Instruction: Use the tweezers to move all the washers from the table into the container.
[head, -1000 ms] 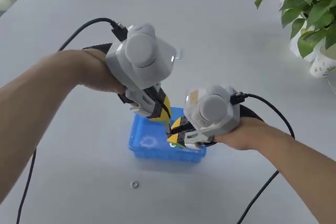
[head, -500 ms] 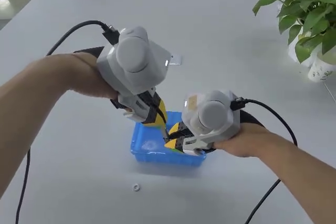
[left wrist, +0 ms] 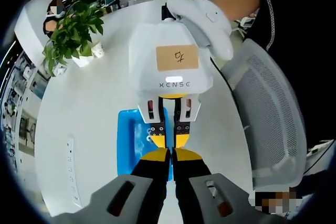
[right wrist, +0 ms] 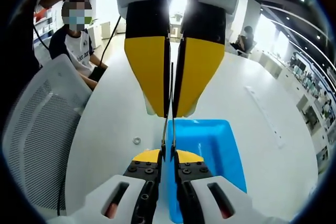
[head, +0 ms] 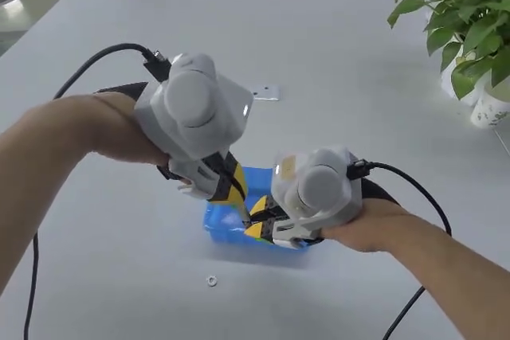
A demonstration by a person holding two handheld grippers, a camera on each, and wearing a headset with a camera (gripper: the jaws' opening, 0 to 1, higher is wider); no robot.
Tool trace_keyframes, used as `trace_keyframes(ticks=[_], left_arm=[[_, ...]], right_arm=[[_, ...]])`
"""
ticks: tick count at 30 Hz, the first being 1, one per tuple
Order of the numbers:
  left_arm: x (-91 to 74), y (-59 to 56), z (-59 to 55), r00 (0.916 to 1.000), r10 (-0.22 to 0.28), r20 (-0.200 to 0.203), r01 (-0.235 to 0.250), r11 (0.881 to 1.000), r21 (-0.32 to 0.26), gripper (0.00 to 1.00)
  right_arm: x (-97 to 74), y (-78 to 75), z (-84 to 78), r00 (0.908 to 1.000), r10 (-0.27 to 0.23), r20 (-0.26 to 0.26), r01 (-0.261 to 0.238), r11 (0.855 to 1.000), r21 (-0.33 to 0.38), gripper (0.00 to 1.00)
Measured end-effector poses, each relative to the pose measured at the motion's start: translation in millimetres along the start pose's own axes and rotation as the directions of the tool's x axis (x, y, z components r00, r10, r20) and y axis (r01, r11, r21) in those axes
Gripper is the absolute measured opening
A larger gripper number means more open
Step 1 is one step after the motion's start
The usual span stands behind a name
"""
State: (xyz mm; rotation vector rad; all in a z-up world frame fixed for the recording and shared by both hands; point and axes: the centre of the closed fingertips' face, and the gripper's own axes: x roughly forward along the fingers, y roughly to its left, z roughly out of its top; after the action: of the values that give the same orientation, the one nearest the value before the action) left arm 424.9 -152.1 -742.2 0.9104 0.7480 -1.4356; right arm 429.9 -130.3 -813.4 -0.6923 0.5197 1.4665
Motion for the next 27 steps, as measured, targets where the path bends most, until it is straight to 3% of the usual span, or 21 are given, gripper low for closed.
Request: trace_keyframes(ticks=[11,27], left_arm=[[-0.1,-18.7,-12.5,0.9999,-0.005,-0.012,0.005,1.000,-0.027,0.06],[5.6,-37.5,-30.2,0.9995,-0.014,-0.029,0.012,0.998,-0.064,0.06]], right_arm=[[12.4,17.2,3.9,0.9995,0.031,0.006,-0.031,0.999,-0.003,0.11],[35.4,37.4,4.5,0.9969,0.075,0.022,-0.075,0.997,-0.001,0.11]])
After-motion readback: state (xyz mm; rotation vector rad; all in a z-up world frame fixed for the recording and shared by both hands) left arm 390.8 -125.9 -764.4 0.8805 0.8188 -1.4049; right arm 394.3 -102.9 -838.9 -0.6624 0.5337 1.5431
